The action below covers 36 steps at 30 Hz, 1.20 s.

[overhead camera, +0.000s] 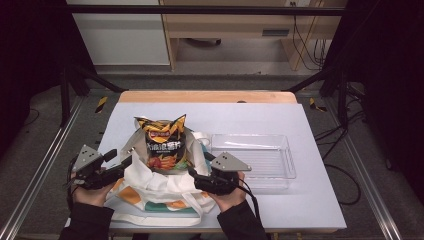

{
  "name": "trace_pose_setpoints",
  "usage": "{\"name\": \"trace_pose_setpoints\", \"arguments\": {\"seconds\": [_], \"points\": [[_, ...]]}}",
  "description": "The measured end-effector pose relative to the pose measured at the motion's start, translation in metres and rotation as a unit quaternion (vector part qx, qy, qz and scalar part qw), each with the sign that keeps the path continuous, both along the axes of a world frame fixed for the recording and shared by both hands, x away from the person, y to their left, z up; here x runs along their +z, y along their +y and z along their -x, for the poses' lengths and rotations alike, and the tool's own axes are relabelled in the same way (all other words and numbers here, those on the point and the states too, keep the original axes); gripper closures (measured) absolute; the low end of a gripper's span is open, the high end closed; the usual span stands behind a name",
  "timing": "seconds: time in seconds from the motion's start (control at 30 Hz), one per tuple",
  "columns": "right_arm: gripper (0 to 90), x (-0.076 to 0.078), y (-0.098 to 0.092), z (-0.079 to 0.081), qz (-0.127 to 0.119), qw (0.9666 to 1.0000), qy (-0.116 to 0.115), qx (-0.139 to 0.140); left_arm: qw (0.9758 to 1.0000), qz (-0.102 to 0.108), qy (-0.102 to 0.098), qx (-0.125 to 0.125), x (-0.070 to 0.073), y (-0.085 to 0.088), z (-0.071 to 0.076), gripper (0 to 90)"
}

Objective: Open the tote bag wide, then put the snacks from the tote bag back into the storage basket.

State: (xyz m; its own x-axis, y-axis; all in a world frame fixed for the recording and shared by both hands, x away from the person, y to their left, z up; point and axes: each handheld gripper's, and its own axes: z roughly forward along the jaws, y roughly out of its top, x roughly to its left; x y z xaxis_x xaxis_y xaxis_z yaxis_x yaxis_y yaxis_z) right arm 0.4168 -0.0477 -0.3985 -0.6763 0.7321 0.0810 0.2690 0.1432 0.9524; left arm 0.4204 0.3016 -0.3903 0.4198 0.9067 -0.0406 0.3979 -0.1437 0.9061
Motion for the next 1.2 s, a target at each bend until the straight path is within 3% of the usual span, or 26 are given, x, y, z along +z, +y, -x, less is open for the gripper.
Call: {"name": "trace_pose_setpoints", "arguments": {"seconds": [0.17,0.37,0.53,0.83,1.2], "points": [[32.0,0.009,0.001,-0.005,0.007,0.9999,-0.014,-0.002,1.0,0.0,-0.007,-0.004,0.006,-0.002,0.001,37.8],[32.6,0.014,0.0,-0.014,0.015,0.9997,-0.017,-0.004,0.9998,0.006,-0.016,-0.01,0.017,-0.007,-0.002,38.0],[34.5,0.019,0.003,-0.021,0.007,0.9999,-0.01,-0.006,0.9997,0.004,-0.022,-0.012,0.024,-0.011,-0.006,38.5],[37.7,0.03,0.017,-0.033,0.008,0.9999,-0.014,-0.003,0.9998,0.004,-0.011,-0.017,0.024,-0.025,-0.022,40.4],[45.8,0.024,0.032,-0.05,0.019,0.9998,0.007,-0.01,0.9996,0.006,-0.008,-0.027,0.027,-0.042,-0.037,43.2]]}}
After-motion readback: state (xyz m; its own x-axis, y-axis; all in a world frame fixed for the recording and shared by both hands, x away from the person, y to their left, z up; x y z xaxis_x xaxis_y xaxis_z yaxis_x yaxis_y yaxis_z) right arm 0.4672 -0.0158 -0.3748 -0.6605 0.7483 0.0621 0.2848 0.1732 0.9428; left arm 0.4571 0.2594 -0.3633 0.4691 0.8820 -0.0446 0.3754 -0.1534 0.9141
